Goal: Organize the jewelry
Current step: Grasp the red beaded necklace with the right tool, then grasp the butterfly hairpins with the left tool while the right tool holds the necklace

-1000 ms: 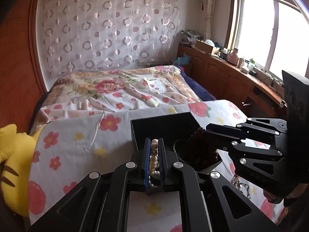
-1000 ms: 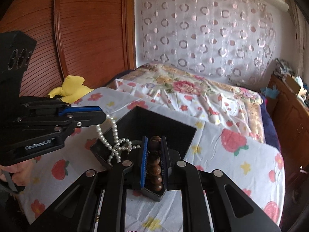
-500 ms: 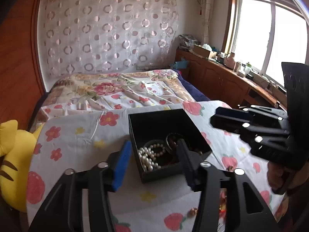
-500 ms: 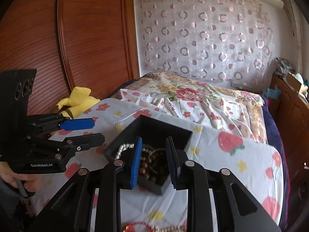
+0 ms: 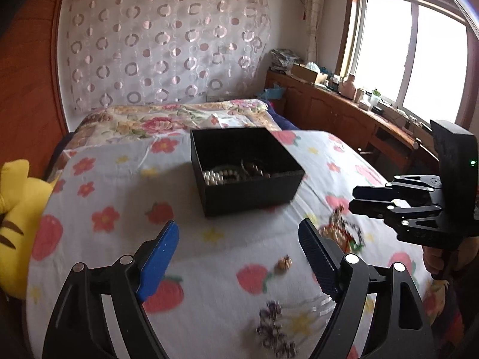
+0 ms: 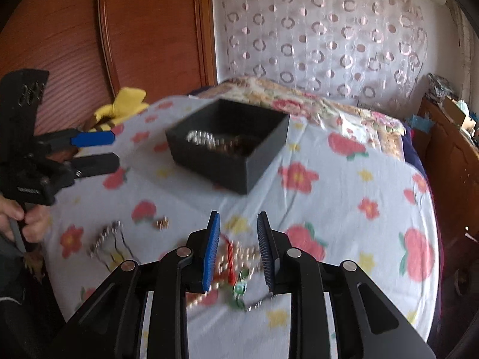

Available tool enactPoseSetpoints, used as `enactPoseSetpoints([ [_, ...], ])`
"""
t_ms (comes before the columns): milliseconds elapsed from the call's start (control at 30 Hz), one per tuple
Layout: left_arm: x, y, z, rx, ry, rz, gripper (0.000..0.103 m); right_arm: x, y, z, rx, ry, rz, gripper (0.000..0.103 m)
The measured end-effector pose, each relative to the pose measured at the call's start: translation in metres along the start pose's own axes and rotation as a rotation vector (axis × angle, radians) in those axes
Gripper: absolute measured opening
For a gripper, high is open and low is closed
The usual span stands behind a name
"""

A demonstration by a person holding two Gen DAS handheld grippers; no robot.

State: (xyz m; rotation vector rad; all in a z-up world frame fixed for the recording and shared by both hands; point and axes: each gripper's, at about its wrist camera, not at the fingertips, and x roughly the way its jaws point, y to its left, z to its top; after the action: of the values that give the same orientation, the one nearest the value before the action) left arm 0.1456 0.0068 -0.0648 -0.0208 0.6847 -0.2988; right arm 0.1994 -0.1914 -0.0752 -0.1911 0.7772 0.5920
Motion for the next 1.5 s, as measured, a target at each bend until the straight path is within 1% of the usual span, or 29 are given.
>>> enactPoseSetpoints([
  [67,-0.001,-0.001,-0.008,0.002,0.011,-0.005,0.079,0.005,0.001,-0.006,0.005,0.023,0.005,0.027],
  [133,-0.002,-0.003,-0.016,0.003,0.023,-0.008,0.079,0.013,0.002,-0.012,0.004,0.051,0.003,0.023],
  [267,-0.002,-0.005,-0.031,-0.005,0.053,-0.020,0.079,0.026,0.006,-0.018,-0.004,0.094,0.004,0.021],
  [333,-0.002,-0.006,-0.035,-0.005,0.060,-0.022,0.079,0.030,0.008,-0.018,-0.012,0.112,-0.001,0.014],
  [367,-0.002,-0.007,-0.037,-0.003,0.064,-0.022,0.079,0.032,0.009,-0.018,-0.018,0.123,-0.008,0.013],
  [433,-0.004,-0.008,-0.041,-0.006,0.068,-0.026,0.079,0.034,0.011,-0.019,-0.031,0.134,-0.011,0.004],
  [467,-0.004,-0.008,-0.041,-0.006,0.069,-0.027,0.079,0.033,0.012,-0.019,-0.033,0.130,-0.013,0.004],
  [533,-0.005,-0.009,-0.044,-0.003,0.074,-0.025,0.079,0.027,0.012,-0.017,-0.031,0.105,-0.006,0.003],
  [800,-0.005,-0.016,-0.055,0.003,0.104,-0.036,0.079,-0.022,0.016,0.006,-0.022,-0.068,0.026,0.003],
  [933,-0.005,-0.021,-0.058,0.014,0.120,-0.040,0.079,-0.042,0.018,0.017,-0.024,-0.123,0.025,0.003],
  [1067,-0.007,-0.023,-0.063,0.024,0.124,-0.038,0.079,-0.051,0.020,0.018,-0.032,-0.140,0.019,0.003],
  [1100,-0.008,-0.024,-0.064,0.024,0.124,-0.039,0.077,-0.051,0.019,0.016,-0.033,-0.139,0.015,0.003],
  [1133,-0.009,-0.024,-0.065,0.023,0.123,-0.042,0.072,-0.050,0.019,0.014,-0.031,-0.138,0.014,0.003],
  [1200,-0.008,-0.024,-0.067,0.018,0.141,-0.049,0.049,-0.047,0.018,0.008,-0.022,-0.128,0.015,0.003],
  [1233,-0.009,-0.023,-0.068,0.014,0.145,-0.052,0.044,-0.045,0.017,0.006,-0.018,-0.124,0.014,0.003],
  [1267,-0.009,-0.022,-0.068,0.008,0.147,-0.053,0.037,-0.042,0.017,0.002,-0.015,-0.118,0.014,0.003],
  [1333,-0.007,-0.021,-0.068,0.007,0.150,-0.045,0.032,-0.039,0.016,-0.003,-0.008,-0.110,0.015,0.003],
  [1367,-0.005,-0.021,-0.068,0.010,0.162,-0.040,0.027,-0.037,0.016,-0.005,-0.005,-0.106,0.017,0.003],
  [1400,-0.004,-0.021,-0.069,0.012,0.172,-0.038,0.025,-0.036,0.016,-0.007,-0.003,-0.104,0.017,0.003],
  [1500,-0.002,-0.022,-0.071,0.018,0.176,-0.030,0.025,-0.034,0.018,-0.010,0.000,-0.102,0.022,0.003],
])
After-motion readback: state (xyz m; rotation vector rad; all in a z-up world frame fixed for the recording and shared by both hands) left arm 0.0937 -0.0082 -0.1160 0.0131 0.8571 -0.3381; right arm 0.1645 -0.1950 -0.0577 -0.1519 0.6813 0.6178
